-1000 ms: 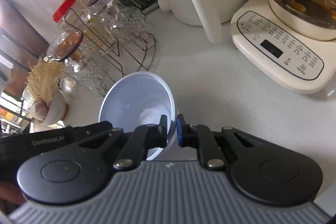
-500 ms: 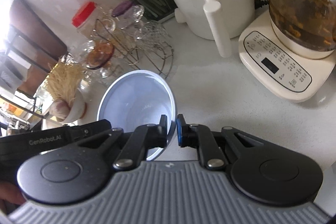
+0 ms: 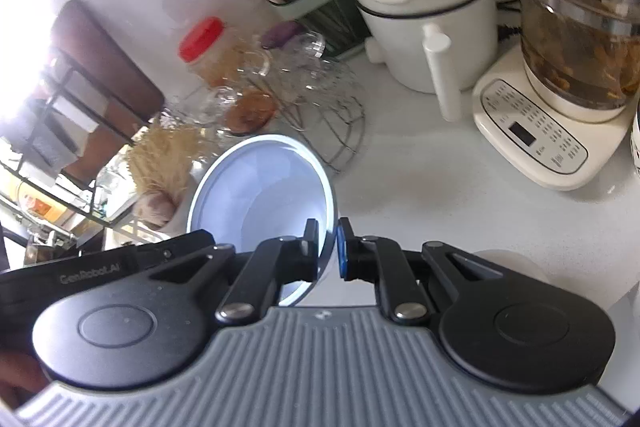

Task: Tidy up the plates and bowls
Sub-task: 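Carry the second bowl over the first bowl and lower it inside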

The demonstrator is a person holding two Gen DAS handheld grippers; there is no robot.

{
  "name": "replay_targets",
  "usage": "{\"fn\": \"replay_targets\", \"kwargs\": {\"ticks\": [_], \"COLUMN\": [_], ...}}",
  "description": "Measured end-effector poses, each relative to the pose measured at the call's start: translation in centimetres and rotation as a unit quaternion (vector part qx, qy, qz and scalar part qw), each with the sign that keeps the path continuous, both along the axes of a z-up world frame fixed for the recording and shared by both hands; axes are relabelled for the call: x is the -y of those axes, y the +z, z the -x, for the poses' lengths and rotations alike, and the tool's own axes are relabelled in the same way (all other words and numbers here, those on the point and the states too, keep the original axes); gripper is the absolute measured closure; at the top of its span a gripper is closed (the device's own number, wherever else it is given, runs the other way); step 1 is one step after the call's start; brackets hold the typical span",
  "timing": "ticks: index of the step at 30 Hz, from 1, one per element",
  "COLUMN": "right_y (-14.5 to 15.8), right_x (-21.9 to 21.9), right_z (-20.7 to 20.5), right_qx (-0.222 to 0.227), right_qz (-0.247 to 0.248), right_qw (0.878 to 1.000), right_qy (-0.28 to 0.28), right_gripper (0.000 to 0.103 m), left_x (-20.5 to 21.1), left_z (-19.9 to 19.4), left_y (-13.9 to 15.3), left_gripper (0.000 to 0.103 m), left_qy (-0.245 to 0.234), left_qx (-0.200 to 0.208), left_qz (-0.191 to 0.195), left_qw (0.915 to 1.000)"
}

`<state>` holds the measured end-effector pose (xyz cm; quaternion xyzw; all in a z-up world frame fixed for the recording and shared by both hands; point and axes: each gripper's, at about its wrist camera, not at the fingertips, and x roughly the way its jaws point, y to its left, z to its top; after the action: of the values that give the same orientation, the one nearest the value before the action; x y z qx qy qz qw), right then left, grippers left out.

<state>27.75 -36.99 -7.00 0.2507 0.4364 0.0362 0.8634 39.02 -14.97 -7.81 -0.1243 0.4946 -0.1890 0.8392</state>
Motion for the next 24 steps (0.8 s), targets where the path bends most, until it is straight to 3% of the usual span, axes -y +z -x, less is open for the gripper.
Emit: {"fn": "replay_targets", "kwargs": {"ticks": [12,24], "right_y": [0.5,-2.3], "right_x": [-4.7,-9.7], "right_z": [0.6,0.8], "right_qx": [0.006,-0.047], "right_qz": [-0.007,0.004], "right_qw": [1.000,0.997], "right_qy": [0.021,0.058], "right_gripper": [0.091,0.090], "left_x": [-5.4,-10.4], "left_z": [2.0,3.4], "left_y": [0.9,-2.4], "left_gripper": [0.093,0.092], "left_qy": [0.019,0.041], "left_qx": [0.015,-0.042], "left_qz": [0.002,-0.013], "left_qw": [0.9997,0.9982]}}
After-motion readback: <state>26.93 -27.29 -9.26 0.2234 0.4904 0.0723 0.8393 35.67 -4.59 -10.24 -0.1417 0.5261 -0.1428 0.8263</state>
